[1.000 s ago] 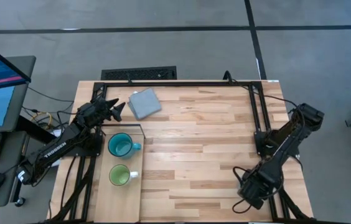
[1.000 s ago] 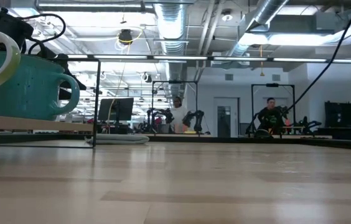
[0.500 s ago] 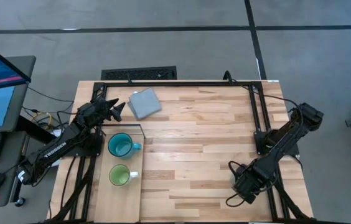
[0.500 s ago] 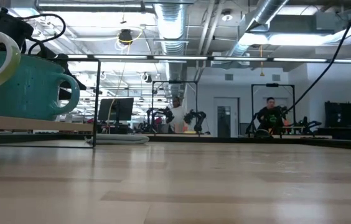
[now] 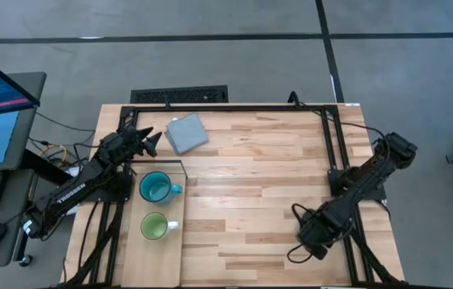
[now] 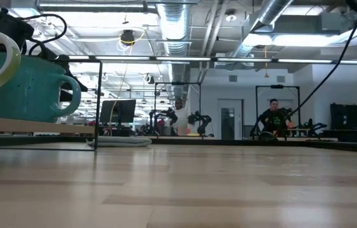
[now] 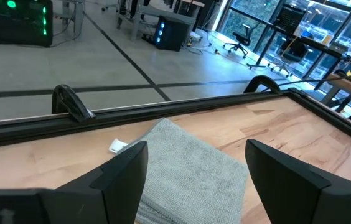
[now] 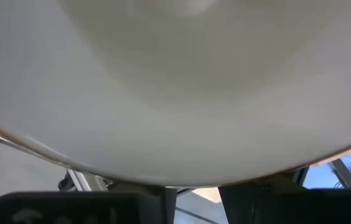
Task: Stack small to large cups/mugs on shelf
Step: Put the blue mug on the shelf
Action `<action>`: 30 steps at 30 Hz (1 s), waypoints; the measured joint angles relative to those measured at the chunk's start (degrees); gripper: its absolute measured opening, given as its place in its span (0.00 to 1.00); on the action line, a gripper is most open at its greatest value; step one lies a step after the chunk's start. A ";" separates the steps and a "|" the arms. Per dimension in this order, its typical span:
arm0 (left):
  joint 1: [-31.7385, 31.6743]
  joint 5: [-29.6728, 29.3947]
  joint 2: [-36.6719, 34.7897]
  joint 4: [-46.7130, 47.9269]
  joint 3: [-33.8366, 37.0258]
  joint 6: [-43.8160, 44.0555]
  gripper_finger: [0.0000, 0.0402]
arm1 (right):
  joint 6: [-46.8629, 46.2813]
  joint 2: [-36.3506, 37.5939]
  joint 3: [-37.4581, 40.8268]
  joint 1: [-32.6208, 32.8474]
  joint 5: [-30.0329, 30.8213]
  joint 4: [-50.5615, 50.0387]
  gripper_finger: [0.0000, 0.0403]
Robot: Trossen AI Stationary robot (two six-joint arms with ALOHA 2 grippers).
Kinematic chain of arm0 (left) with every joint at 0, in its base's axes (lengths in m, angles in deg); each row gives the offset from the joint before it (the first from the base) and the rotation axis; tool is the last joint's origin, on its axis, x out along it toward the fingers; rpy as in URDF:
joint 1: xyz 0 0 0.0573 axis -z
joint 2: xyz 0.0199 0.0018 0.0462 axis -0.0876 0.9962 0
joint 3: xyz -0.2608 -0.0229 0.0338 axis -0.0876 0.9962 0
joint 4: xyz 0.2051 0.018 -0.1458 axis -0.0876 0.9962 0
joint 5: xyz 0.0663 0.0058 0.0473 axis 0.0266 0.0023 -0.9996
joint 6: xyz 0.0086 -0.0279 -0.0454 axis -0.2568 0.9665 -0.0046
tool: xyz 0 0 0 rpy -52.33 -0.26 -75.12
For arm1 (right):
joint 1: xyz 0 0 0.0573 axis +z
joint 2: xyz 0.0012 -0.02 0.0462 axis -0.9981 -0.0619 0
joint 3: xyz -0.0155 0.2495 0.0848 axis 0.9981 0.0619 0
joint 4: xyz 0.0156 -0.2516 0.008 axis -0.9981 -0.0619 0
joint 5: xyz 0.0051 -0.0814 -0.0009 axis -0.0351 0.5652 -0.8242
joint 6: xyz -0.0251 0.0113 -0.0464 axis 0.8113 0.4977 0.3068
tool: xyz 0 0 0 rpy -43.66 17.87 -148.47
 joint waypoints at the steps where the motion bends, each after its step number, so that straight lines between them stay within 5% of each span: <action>1: -0.01 0.00 -0.01 0.00 0.00 0.00 0.65 | 0.67 0.00 0.00 -0.18 0.00 -0.21 0.29; 9: -0.01 0.00 -0.01 0.00 0.00 -0.58 0.65 | 3.66 0.00 0.00 -1.18 -0.09 -0.31 0.23; 30: -0.01 0.00 0.00 0.02 0.00 -0.82 0.65 | 18.05 0.00 0.02 -9.58 1.43 -4.09 0.25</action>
